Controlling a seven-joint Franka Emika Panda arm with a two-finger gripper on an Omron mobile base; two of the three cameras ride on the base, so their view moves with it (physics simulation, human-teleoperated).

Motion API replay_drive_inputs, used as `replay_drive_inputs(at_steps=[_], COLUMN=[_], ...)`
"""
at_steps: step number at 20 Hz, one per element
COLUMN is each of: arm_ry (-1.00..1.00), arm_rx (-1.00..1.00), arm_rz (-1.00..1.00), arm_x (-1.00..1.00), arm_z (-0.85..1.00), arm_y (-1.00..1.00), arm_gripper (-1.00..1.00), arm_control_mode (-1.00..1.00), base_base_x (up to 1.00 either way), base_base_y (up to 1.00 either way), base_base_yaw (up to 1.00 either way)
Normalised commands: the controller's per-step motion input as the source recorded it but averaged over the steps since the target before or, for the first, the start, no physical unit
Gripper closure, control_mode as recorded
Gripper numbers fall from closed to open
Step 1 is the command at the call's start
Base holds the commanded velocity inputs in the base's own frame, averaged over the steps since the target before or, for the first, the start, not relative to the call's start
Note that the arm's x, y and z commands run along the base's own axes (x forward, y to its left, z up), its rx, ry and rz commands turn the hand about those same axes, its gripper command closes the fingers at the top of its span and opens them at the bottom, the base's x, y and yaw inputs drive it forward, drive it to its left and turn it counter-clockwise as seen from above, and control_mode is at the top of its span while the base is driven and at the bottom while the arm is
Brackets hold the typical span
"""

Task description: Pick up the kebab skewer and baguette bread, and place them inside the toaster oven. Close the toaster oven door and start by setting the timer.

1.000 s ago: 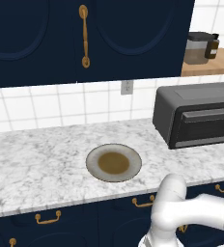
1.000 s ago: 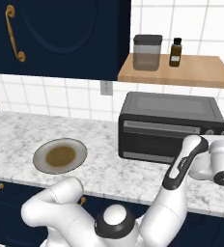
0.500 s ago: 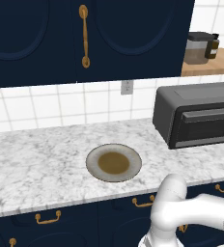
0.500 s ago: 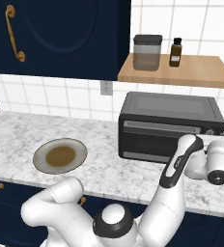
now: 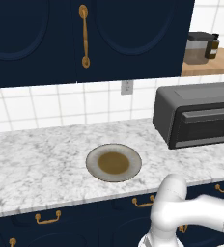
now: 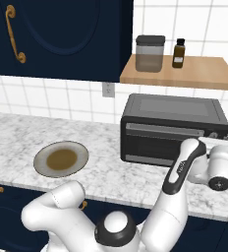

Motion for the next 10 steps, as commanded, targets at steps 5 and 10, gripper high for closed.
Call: replay_drive_inputs(at_steps=[5,10], arm_ry=[-0.1,-0.1], arm_rx=[-0.03,-0.05], arm_rz=[-0.11,-0.01], arm_x=[0.16,0.16], arm_z=[0.0,0.03], arm_y=[0.15,0.16], arm_gripper=[1.0,1.0], arm_control_mode=[-1.0,-1.0], base_base_x=[0.0,0.0], base_base_y=[0.0,0.0], base_base_yaw=[0.0,0.0])
